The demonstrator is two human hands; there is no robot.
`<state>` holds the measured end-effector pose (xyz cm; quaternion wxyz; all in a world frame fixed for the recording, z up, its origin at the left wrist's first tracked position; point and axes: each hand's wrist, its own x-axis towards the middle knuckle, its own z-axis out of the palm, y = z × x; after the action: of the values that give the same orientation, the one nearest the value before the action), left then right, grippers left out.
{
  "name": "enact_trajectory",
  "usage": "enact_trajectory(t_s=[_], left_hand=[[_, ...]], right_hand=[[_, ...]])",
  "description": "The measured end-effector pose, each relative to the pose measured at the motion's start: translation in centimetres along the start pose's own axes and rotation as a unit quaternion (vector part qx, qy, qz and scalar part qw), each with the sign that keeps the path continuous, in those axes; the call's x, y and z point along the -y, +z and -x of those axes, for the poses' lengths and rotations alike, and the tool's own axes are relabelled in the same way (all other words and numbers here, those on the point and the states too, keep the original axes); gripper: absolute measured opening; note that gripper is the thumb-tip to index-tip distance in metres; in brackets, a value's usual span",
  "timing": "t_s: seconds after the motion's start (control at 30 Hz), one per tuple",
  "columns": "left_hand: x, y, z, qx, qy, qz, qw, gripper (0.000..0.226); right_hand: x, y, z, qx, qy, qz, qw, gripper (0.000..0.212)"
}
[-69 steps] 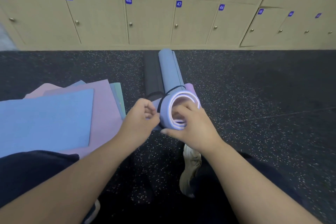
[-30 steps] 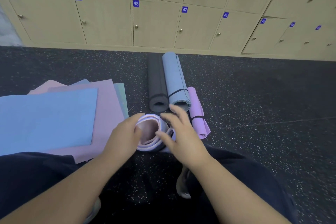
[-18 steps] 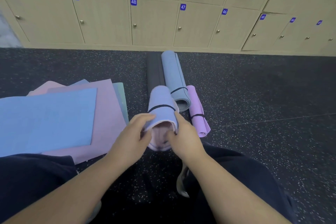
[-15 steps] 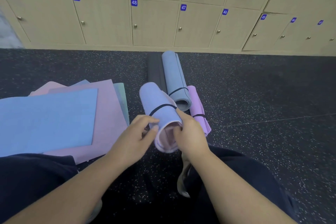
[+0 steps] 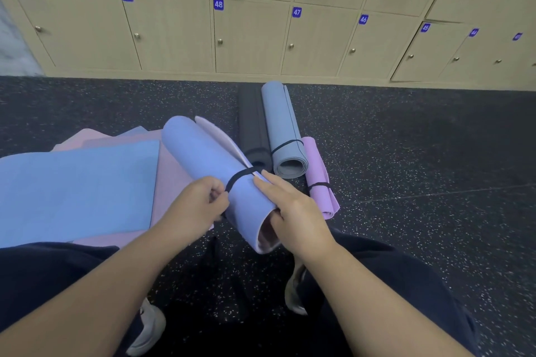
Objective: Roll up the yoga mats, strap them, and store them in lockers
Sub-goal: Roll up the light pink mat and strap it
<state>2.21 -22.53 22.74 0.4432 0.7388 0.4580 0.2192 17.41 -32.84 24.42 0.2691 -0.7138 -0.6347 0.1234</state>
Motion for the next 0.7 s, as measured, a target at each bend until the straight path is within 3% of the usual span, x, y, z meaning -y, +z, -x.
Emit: enact_trajectory(t_s=[0.2, 0.37, 0.53, 0.7], left_hand=[[-1.2, 1.1, -0.4, -0.014, 0.0, 0.047, 0.999, 0.014], [-2.4, 2.3, -2.3, -0.015, -0.004, 0.051, 0.999, 0.011], [-3.4, 5.1, -4.5, 0.0, 0.04, -0.005, 0.999, 0.014], [-4.3, 6.7, -7.6, 0.047, 0.123, -0.032, 0.991, 0.021]], right_hand=[[-1.7, -0.3, -0.6, -0.018, 0.073, -0.037, 0.996, 0.068], [-3.4, -0.6, -0.9, 0.02, 0.145, -0.02, 0.989, 0.073], [-5.3, -2.4, -2.1, -0.012, 0.179, -0.009, 0.984, 0.07], [-9.0, -3.8, -4.7, -0.087, 0.228, -0.036, 0.969, 0.053]])
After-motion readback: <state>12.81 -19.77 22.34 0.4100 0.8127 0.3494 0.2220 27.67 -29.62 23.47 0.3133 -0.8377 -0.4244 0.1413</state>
